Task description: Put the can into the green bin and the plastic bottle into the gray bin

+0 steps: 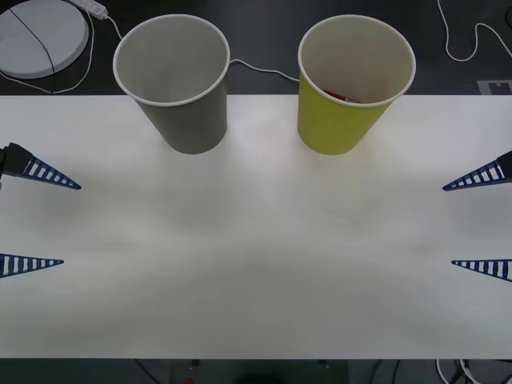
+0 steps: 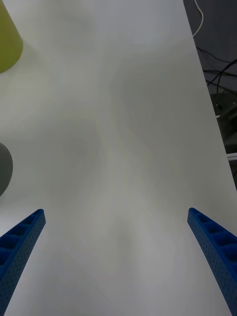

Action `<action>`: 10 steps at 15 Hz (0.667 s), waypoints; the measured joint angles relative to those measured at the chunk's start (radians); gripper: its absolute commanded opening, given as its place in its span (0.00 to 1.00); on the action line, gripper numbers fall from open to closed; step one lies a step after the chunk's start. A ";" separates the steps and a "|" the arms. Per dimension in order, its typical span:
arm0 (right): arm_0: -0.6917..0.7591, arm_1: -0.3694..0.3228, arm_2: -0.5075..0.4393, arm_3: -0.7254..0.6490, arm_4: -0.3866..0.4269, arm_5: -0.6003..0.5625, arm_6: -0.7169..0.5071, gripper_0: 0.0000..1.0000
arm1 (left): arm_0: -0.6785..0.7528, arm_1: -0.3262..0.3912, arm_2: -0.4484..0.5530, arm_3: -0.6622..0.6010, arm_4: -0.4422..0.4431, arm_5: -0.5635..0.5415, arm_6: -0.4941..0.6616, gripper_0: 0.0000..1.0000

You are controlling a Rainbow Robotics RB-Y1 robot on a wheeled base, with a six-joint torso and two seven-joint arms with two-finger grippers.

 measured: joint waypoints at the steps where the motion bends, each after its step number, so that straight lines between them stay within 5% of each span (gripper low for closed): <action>1: 0.000 0.000 0.000 0.000 0.000 0.000 0.000 1.00 | 0.008 -0.003 0.000 -0.008 -0.017 0.002 0.000 1.00; 10: 0.000 0.000 0.000 0.000 0.000 0.000 0.000 1.00 | 0.047 -0.105 0.000 -0.036 -0.113 0.024 0.000 1.00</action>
